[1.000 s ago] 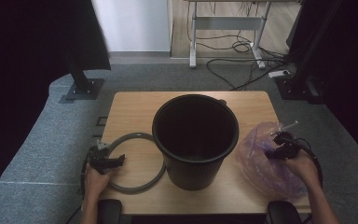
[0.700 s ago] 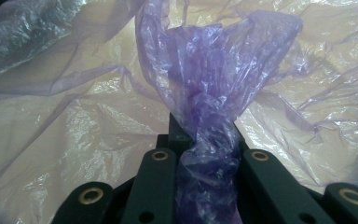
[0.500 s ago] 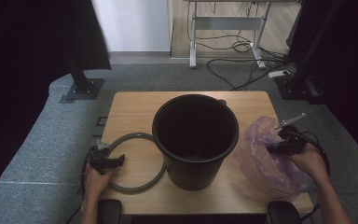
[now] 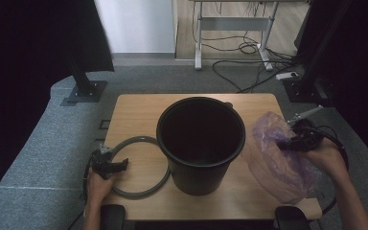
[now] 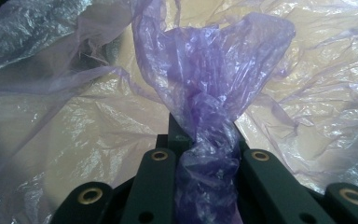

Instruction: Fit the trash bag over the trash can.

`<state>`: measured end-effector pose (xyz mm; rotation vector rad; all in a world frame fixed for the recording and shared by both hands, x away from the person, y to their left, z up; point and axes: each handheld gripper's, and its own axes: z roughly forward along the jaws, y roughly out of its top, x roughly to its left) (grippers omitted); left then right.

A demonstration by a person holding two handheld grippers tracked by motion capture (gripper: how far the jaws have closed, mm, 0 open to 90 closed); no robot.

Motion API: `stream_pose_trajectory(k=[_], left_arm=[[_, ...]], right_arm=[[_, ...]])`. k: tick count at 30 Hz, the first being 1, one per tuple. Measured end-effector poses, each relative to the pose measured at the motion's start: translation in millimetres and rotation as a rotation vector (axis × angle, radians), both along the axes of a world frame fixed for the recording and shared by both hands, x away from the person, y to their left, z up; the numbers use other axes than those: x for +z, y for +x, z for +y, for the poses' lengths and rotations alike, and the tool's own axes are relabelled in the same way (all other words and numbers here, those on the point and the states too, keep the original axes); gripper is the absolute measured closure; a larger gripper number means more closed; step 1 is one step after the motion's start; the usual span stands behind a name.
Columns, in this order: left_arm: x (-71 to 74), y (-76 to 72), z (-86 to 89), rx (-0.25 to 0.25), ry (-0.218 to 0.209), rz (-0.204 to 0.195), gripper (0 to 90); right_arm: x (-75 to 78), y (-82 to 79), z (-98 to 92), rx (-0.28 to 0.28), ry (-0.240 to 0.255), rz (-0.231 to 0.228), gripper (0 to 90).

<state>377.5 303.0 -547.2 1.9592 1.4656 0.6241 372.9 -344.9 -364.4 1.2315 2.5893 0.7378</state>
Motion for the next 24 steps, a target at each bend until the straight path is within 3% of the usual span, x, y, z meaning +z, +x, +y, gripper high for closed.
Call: stream_pose_trajectory(k=[9, 24], left_arm=[[0.0, -0.2, -0.2, 0.003, -0.001, 0.0, 8.8], [0.2, -0.3, -0.4, 0.004, -0.001, 0.002, 8.8]], right_arm=[[28.0, -2.0, -4.5, 0.01, 0.038, -0.016, 79.8], [75.6, -3.4, -6.5, 0.022, 0.041, -0.059, 79.8]])
